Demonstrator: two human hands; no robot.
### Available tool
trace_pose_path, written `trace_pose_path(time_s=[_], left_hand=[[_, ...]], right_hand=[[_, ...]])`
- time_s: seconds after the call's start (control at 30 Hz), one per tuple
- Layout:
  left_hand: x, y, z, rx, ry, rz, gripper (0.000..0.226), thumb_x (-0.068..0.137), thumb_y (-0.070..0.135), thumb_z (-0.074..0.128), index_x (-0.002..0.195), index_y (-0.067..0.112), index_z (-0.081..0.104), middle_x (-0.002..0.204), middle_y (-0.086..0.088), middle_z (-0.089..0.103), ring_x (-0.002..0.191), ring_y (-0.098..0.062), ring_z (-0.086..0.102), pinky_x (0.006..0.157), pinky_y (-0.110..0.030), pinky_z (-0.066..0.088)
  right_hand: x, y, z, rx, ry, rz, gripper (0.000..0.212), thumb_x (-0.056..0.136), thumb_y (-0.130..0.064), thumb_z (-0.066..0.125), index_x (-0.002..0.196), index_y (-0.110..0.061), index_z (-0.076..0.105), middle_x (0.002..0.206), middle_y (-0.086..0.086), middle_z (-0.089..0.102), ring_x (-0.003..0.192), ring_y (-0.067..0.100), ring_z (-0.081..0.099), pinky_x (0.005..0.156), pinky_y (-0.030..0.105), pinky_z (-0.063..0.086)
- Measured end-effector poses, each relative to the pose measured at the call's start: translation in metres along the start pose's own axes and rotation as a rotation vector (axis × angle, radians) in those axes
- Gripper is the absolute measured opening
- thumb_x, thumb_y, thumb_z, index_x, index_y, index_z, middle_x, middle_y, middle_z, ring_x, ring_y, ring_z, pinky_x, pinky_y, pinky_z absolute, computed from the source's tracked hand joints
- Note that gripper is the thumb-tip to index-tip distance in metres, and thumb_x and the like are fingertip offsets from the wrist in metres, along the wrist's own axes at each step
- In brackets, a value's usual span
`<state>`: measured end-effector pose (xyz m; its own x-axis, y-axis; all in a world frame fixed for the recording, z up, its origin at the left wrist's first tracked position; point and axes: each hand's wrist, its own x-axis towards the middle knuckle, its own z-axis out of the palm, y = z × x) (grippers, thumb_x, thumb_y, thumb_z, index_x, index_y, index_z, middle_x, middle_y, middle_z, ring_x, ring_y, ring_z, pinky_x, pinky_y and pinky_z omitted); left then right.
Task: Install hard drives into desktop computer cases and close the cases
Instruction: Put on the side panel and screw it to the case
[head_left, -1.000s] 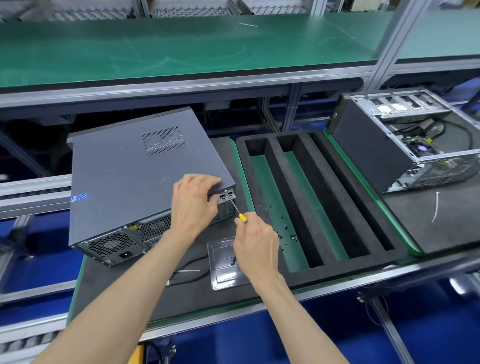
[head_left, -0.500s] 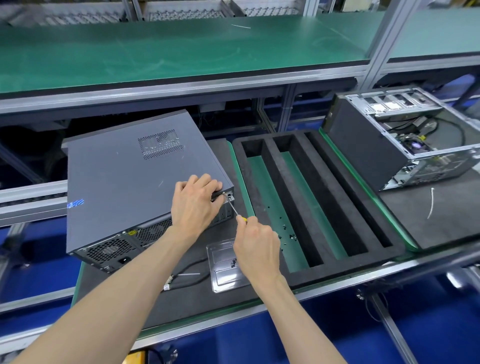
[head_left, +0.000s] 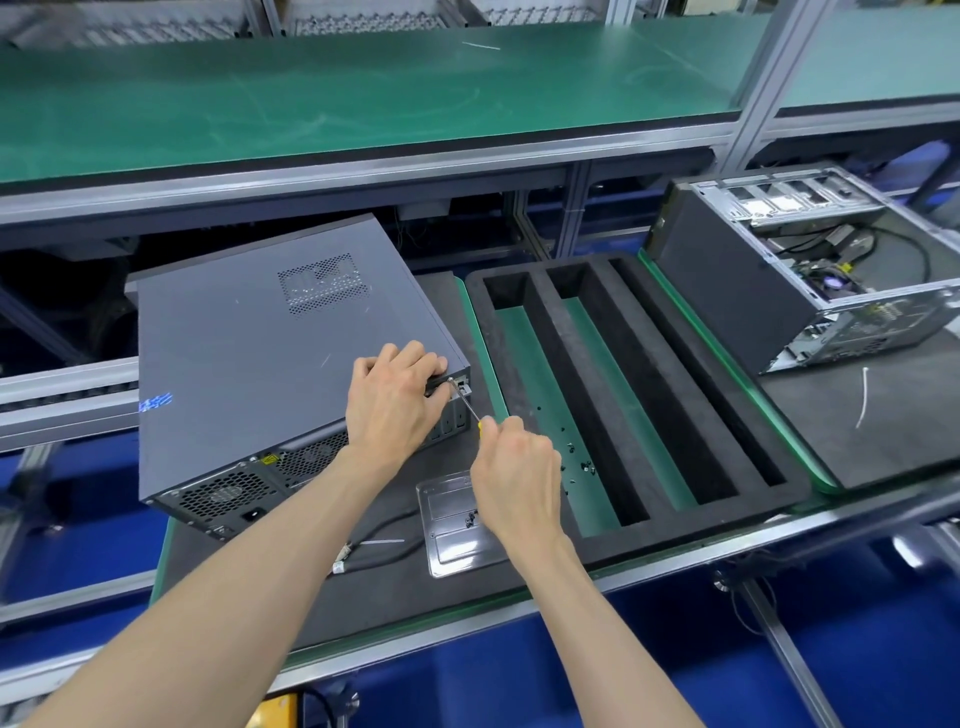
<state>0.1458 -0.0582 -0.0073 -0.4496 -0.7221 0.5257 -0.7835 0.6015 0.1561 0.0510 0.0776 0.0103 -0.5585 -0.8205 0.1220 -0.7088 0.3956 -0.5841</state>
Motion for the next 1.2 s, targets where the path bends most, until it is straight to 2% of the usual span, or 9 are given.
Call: trace_pose_path(time_s=[0.13,0.4,0.53,0.6,0.7,0.83,0.93,1.0,1.2], left_hand=[[0.0002,-0.0009,0.0007,0.0,0.004,0.01,0.012,0.081,0.028,0.077,0.088,0.022,0.068,0.081,0.006,0.057,0.076,-0.023,0.05,0.072,-0.037,0.037],[-0.0003,-0.0017,0.001,0.018,0.004,0.017,0.011,0.083,0.029,0.076,0.087,0.023,0.068,0.08,0.006,0.056,0.075,-0.022,0.049,0.071,-0.036,0.034],[-0.0003,-0.0022,0.002,0.022,-0.001,0.022,0.012,0.083,0.03,0.076,0.088,0.023,0.068,0.081,0.006,0.056,0.076,-0.022,0.049,0.07,-0.037,0.035],[-0.0003,-0.0031,0.0026,0.02,0.004,0.023,0.012,0.083,0.031,0.076,0.087,0.023,0.068,0.081,0.006,0.056,0.076,-0.022,0.049,0.07,-0.037,0.035],[-0.0002,-0.0036,0.0033,0.024,0.012,0.024,0.012,0.083,0.031,0.076,0.086,0.023,0.067,0.081,0.006,0.057,0.076,-0.022,0.049,0.07,-0.037,0.035],[-0.0012,-0.002,0.0015,0.021,0.018,0.028,0.011,0.082,0.029,0.076,0.087,0.023,0.068,0.081,0.006,0.057,0.076,-0.023,0.05,0.07,-0.037,0.036],[-0.0003,-0.0014,0.0001,0.015,0.019,0.026,0.011,0.082,0.028,0.075,0.086,0.022,0.068,0.08,0.005,0.057,0.076,-0.024,0.051,0.069,-0.039,0.037],[0.0,-0.0013,0.0004,0.02,0.017,0.027,0.011,0.083,0.029,0.075,0.086,0.023,0.067,0.081,0.004,0.057,0.076,-0.024,0.051,0.068,-0.039,0.038],[-0.0012,-0.0034,0.002,0.021,0.025,0.025,0.01,0.084,0.029,0.074,0.088,0.023,0.068,0.081,0.004,0.057,0.076,-0.024,0.051,0.07,-0.038,0.036]], right_hand=[[-0.0026,-0.0011,-0.0047,0.104,0.058,-0.054,0.02,0.096,-0.023,0.064,0.097,-0.008,0.051,0.086,0.006,0.06,0.072,0.026,0.056,0.064,0.033,0.036],[0.0032,-0.0008,-0.0016,-0.177,-0.023,-0.025,0.041,0.109,-0.035,0.025,0.081,-0.012,0.046,0.071,0.006,0.053,0.063,0.029,0.05,0.051,0.032,0.022],[0.002,0.0006,-0.0065,0.088,0.022,-0.082,0.021,0.098,-0.027,0.061,0.097,-0.012,0.047,0.086,0.006,0.061,0.073,0.027,0.057,0.062,0.035,0.038],[-0.0021,-0.0008,-0.0047,0.053,0.082,-0.133,0.018,0.096,-0.02,0.064,0.095,-0.008,0.051,0.082,0.009,0.063,0.067,0.028,0.058,0.059,0.036,0.039],[-0.0033,-0.0006,0.0005,-0.047,0.101,-0.13,0.03,0.105,-0.029,0.049,0.084,-0.008,0.051,0.066,0.011,0.06,0.055,0.031,0.053,0.054,0.033,0.03],[0.0027,0.005,0.0032,-0.112,-0.013,-0.045,0.042,0.109,-0.035,0.027,0.078,-0.012,0.046,0.066,0.007,0.054,0.057,0.026,0.047,0.058,0.034,0.028],[0.0019,0.0049,-0.0017,0.1,0.022,-0.071,0.021,0.1,-0.031,0.058,0.093,-0.014,0.046,0.08,0.003,0.059,0.067,0.022,0.054,0.062,0.035,0.038],[-0.0001,0.0031,-0.0024,0.104,0.08,-0.122,0.022,0.094,-0.02,0.068,0.095,-0.013,0.047,0.083,0.005,0.061,0.069,0.023,0.059,0.061,0.034,0.042],[0.0026,0.0025,0.0026,-0.198,0.005,-0.046,0.041,0.109,-0.038,0.029,0.085,-0.011,0.049,0.078,0.015,0.066,0.071,0.038,0.062,0.058,0.036,0.032]])
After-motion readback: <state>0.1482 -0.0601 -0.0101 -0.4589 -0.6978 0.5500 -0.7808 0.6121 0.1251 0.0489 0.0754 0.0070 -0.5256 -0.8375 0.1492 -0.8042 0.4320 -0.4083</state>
